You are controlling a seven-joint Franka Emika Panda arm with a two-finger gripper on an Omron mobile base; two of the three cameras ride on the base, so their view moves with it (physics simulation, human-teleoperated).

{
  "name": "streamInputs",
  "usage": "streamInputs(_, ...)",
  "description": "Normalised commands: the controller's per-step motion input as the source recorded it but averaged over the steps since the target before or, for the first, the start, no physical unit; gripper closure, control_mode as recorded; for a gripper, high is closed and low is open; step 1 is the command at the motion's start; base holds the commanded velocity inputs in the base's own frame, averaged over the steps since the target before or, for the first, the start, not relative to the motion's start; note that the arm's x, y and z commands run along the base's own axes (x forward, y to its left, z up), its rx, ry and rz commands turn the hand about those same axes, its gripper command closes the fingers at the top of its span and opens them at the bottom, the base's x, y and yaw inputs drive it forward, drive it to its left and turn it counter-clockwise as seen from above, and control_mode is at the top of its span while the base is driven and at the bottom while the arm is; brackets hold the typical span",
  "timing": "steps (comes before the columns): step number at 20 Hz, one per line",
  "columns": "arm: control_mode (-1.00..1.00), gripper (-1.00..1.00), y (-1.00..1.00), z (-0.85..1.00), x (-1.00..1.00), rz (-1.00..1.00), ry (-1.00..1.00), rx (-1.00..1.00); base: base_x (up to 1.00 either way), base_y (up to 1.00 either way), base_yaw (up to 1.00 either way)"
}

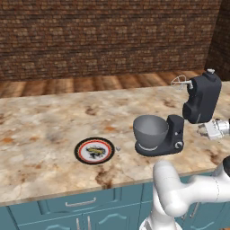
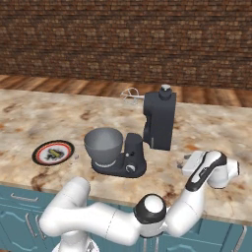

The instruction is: Add butter and sugar cubes to the stand mixer bowl and then turn on the stand mixer to begin making frosting.

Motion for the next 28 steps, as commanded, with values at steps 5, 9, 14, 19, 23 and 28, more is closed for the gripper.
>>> streamInputs(5, -1.00, -1.00, 0.12, -0.16, 0.01, -0.04, 0.00, 0.00, 0.00, 0.00, 0.00)
streamInputs(9, -1.00, -1.00, 0.19, -0.22, 0.00, -0.06, 0.00, 0.00, 0.00, 0.00, 0.00)
streamInputs(14, -1.00, -1.00, 0.28, -0.23, 0.00, -0.08, 0.00, 0.00, 0.00, 0.00, 0.00)
streamInputs(19, -1.00, -1.00, 0.33, -0.31, 0.00, -0.12, 0.00, 0.00, 0.00, 0.00, 0.00)
streamInputs(23, -1.00, -1.00, 0.32, -0.34, 0.00, -0.19, 0.02, 0.00, 0.00, 0.00, 0.00)
streamInputs(28, -1.00, 1.00, 0.09, -0.30, 0.00, -0.18, 0.04, 0.00, 0.00, 0.00, 0.00)
